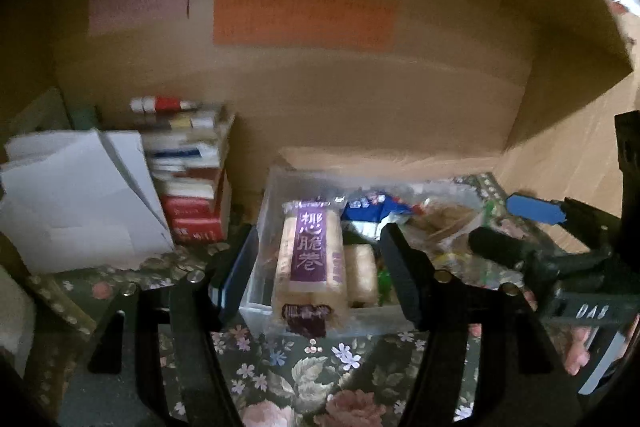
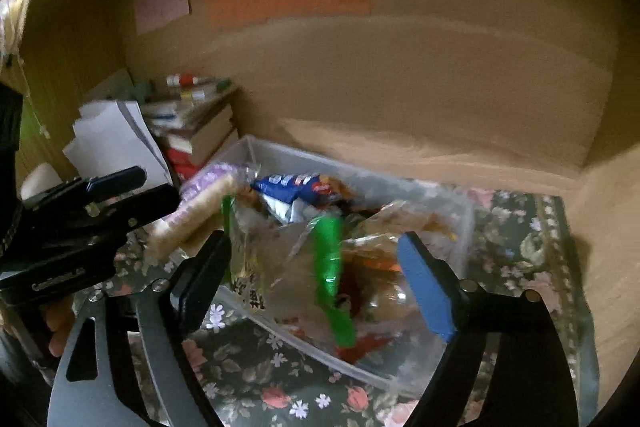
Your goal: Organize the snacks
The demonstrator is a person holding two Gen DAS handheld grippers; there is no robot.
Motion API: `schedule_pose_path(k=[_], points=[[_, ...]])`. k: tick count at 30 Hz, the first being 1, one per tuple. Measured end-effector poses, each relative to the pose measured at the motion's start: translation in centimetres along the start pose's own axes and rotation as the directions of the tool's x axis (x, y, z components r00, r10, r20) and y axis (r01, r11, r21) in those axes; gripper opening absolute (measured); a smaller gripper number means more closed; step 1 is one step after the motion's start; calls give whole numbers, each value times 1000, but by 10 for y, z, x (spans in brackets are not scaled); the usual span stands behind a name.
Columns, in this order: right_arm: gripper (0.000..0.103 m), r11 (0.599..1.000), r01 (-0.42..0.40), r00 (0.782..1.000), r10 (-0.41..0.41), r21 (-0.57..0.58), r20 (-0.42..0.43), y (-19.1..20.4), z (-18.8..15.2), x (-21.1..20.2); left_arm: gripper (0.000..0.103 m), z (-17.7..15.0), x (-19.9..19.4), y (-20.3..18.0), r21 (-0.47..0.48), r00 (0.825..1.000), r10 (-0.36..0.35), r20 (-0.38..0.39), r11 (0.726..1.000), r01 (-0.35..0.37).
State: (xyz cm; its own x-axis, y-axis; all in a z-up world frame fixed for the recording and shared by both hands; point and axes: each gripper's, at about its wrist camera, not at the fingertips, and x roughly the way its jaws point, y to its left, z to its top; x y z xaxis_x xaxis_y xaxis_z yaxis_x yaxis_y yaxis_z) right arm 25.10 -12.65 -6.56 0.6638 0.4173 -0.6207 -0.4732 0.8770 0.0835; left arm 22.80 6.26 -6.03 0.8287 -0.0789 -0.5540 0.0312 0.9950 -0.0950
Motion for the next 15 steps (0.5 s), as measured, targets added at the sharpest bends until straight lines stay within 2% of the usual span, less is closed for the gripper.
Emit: schedule_pose_path(k=[5, 10, 15], points=[[83, 1000, 11, 994, -12, 10, 110, -1, 4, -54, 63, 5, -48, -11, 10, 995, 14, 99, 1000, -15], [83, 999, 40, 974, -40, 3, 222, 6, 2, -107, 64, 4, -102, -25, 21, 976, 37, 212, 999, -43], [84, 999, 52, 950, -45, -15, 309, 19, -8, -152, 68, -2, -144, -38, 29, 957, 35, 289, 999, -45]])
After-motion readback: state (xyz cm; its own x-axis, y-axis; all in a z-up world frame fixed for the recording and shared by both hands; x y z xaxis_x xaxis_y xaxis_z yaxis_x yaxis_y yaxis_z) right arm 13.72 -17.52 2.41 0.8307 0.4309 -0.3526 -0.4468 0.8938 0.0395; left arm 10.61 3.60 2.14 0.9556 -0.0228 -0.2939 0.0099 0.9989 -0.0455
